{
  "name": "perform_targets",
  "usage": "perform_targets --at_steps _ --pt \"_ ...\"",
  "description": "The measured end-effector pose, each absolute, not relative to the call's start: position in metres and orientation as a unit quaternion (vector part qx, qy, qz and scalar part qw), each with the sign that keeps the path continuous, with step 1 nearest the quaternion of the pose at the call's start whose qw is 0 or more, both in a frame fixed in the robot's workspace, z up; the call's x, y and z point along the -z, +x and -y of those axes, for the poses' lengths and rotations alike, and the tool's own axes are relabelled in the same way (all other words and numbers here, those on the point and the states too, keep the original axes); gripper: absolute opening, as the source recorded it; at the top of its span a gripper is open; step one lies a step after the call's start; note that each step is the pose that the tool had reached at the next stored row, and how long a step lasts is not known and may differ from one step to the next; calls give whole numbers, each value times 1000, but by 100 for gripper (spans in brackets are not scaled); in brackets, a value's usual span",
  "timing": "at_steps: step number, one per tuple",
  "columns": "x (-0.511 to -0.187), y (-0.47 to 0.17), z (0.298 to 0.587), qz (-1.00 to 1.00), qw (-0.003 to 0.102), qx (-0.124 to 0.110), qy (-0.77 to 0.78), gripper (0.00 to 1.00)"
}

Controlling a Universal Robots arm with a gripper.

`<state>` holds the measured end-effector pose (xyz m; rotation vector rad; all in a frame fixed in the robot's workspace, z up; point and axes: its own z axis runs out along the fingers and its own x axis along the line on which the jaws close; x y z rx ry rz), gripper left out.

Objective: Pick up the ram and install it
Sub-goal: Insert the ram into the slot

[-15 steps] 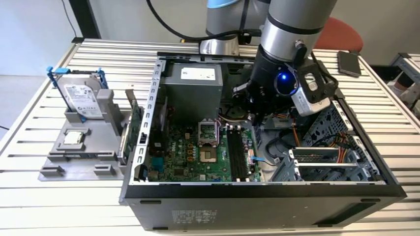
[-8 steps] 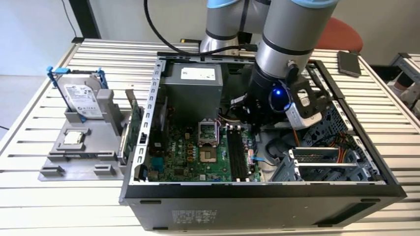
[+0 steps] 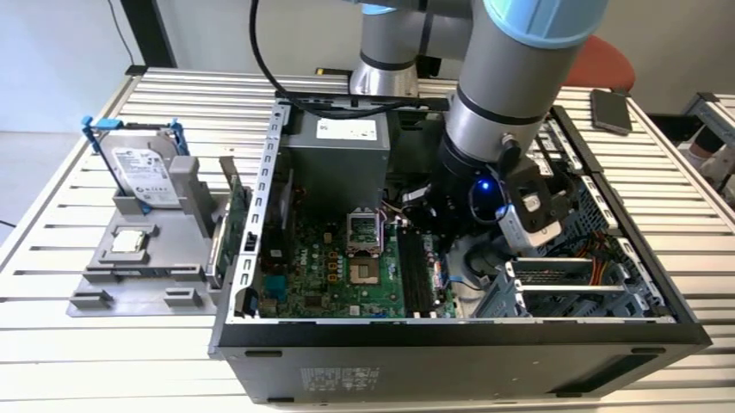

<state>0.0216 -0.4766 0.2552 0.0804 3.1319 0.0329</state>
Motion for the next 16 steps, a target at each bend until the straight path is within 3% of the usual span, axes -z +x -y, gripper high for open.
perform_targets --at_steps 16 --pt "-236 19 477 -1000 3 -8 16 0"
